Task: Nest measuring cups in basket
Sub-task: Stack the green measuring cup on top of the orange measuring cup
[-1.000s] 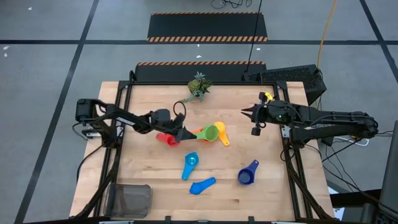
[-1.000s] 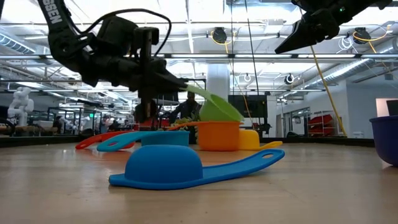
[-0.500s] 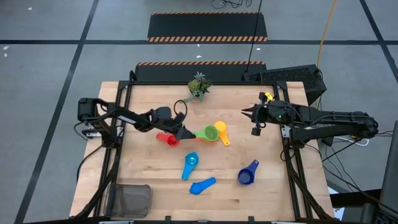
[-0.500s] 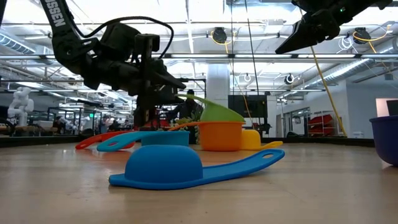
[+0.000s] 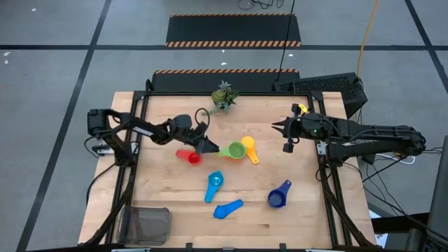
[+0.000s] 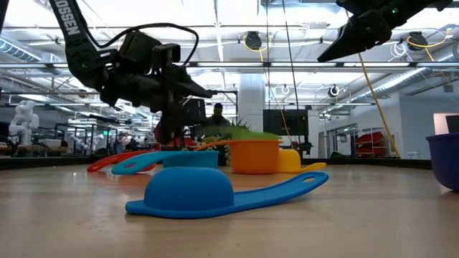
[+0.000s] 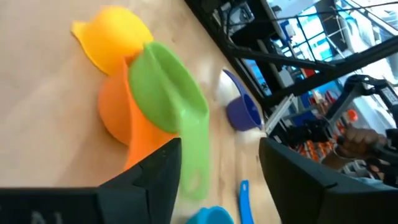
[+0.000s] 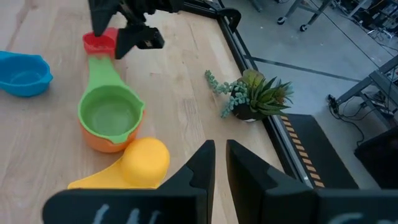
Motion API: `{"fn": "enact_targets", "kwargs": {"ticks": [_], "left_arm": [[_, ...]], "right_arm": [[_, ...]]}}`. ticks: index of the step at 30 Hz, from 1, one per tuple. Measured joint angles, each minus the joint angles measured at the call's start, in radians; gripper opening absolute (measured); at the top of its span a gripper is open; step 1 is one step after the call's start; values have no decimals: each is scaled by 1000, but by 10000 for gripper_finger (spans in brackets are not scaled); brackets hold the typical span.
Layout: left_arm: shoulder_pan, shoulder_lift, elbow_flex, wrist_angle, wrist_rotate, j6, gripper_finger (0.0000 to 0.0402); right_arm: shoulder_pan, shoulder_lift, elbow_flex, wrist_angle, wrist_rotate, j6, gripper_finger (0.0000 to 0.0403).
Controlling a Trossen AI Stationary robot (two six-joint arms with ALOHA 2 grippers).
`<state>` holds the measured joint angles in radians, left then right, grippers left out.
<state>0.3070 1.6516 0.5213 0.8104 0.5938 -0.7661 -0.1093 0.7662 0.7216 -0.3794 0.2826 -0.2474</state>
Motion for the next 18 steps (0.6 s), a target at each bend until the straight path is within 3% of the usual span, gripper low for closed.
{"fn": "enact_targets", "kwargs": {"ticks": [9, 14, 18], "left_arm": [[28, -32, 0, 4, -39, 99, 228], [-110, -50, 13, 1, -192, 326, 229], [-241, -50, 65, -98, -423, 565, 258]], "right_arm": [[0, 0, 0, 0, 0, 4, 34], [0, 0, 0, 0, 0, 5, 34], [0, 0, 0, 0, 0, 16, 34]]}}
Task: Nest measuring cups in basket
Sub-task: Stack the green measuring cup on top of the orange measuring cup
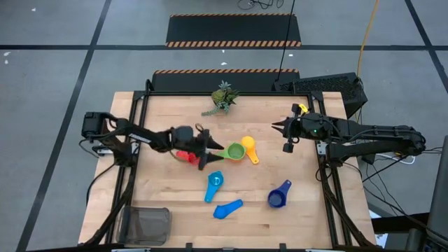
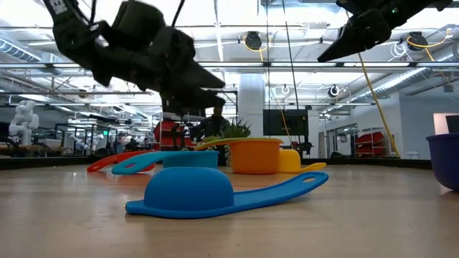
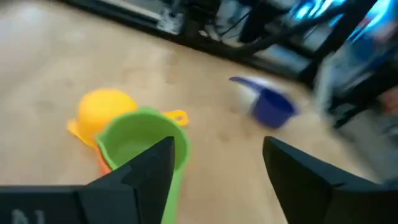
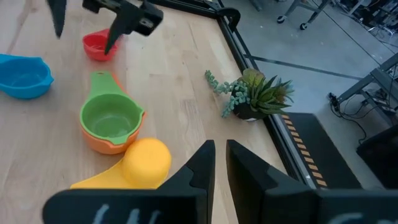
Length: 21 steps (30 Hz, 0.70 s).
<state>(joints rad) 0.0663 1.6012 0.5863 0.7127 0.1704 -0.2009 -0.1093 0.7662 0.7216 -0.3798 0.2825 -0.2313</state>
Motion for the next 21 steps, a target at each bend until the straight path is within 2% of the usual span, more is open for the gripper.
{"fn": "enact_targets", "kwargs": {"ticks": [4, 7, 12, 21], "left_arm": [[-95, 1, 88, -295, -325, 171, 301], [-137, 0, 140, -425, -452, 181, 332], [-163, 0, 145, -425, -460, 126, 352], [-130, 15, 144, -499, -431, 48, 328]], "right_arm": [[0, 0, 0, 0, 0, 3, 34], [0, 0, 0, 0, 0, 3, 34], [0, 0, 0, 3, 0, 3, 34], [0, 0, 0, 1, 0, 5, 34]]}}
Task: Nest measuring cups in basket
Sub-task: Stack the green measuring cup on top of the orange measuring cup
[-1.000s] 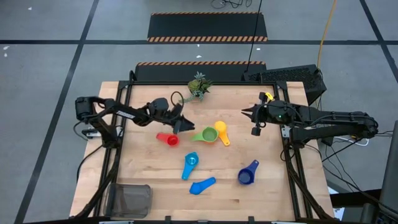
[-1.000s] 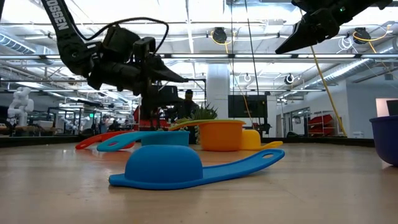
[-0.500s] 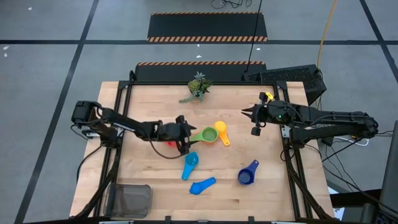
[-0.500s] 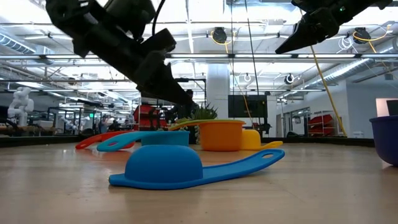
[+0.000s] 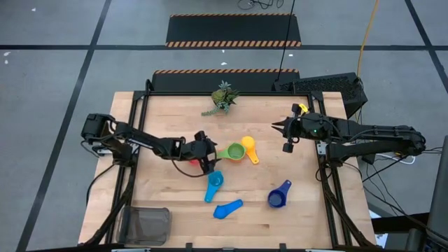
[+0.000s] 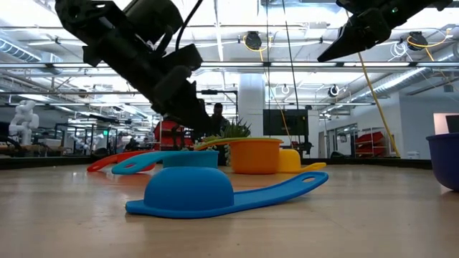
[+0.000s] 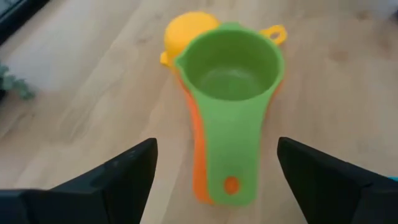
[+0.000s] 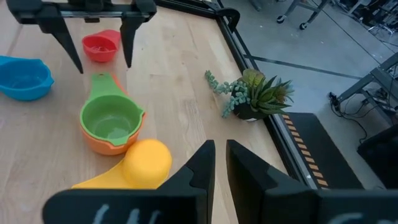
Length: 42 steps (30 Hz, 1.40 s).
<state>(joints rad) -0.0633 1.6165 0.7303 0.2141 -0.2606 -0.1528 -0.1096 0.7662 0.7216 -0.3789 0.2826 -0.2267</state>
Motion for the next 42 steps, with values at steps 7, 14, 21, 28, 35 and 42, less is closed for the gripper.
{"fn": "enact_targets", "kwargs": {"ticks": [7, 14, 21, 28, 35, 42], "left_arm": [[5, 0, 0, -11, 24, 13, 326], [7, 0, 0, -12, 30, 11, 326], [10, 63, 2, 25, 2, 13, 326], [11, 127, 0, 57, 3, 13, 319], [21, 132, -1, 71, 7, 21, 245], [40, 127, -1, 88, 49, 46, 173]], "right_arm": [[0, 0, 0, 0, 0, 5, 34], [0, 0, 0, 0, 0, 4, 34], [0, 0, 0, -1, 0, 5, 34], [0, 0, 0, -4, 0, 4, 34], [0, 0, 0, -5, 0, 3, 34], [0, 0, 0, -8, 0, 3, 34]]}}
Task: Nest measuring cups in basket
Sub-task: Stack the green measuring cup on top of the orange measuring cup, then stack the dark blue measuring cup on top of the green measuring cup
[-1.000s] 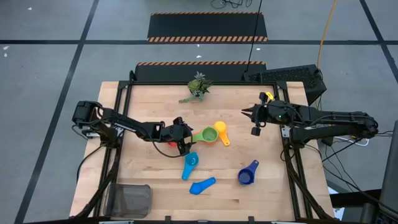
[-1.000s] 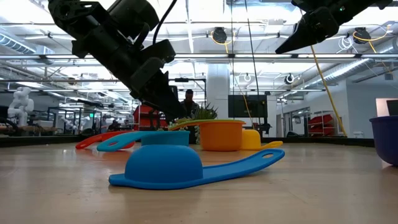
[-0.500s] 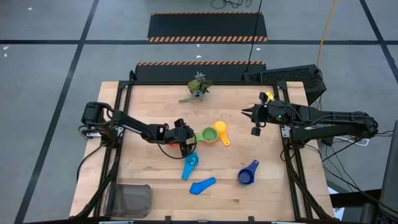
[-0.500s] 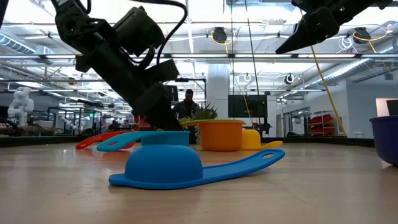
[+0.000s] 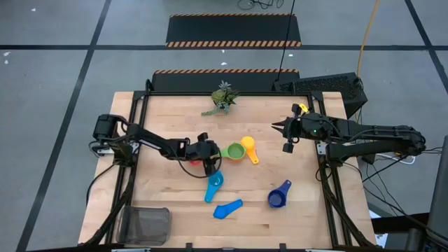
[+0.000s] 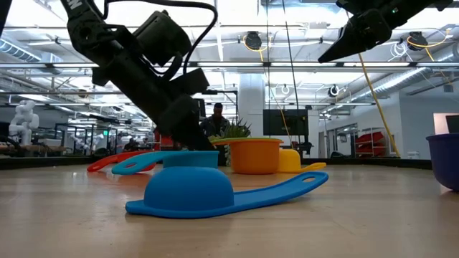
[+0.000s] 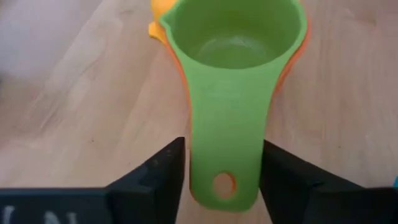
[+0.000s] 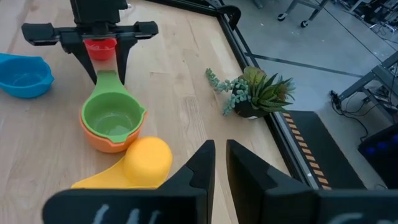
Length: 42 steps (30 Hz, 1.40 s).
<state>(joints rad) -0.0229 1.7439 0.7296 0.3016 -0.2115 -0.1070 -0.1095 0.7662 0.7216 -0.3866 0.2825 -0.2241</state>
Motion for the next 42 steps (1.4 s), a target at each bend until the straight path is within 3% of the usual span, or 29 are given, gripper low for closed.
{"fn": "enact_targets", "kwargs": {"ticks": [4, 8, 20, 28, 34, 42], "left_arm": [[20, 0, 0, 11, 60, 0, 148], [28, 0, 0, 14, 63, 0, 150], [31, -1, 0, 17, 63, -1, 276], [49, -218, 38, -258, 64, 7, 323], [60, -402, 44, -369, 21, 28, 324], [61, -479, 44, -358, -7, 62, 277]], "right_arm": [[0, 0, 0, 0, 0, 0, 34], [0, 0, 0, 0, 0, 0, 34], [0, 0, 0, 0, 0, 3, 34], [0, 0, 2, -33, -128, 155, 34], [38, 37, 46, -136, -140, 269, 42], [283, 185, 48, -272, -152, 580, 93]]}}
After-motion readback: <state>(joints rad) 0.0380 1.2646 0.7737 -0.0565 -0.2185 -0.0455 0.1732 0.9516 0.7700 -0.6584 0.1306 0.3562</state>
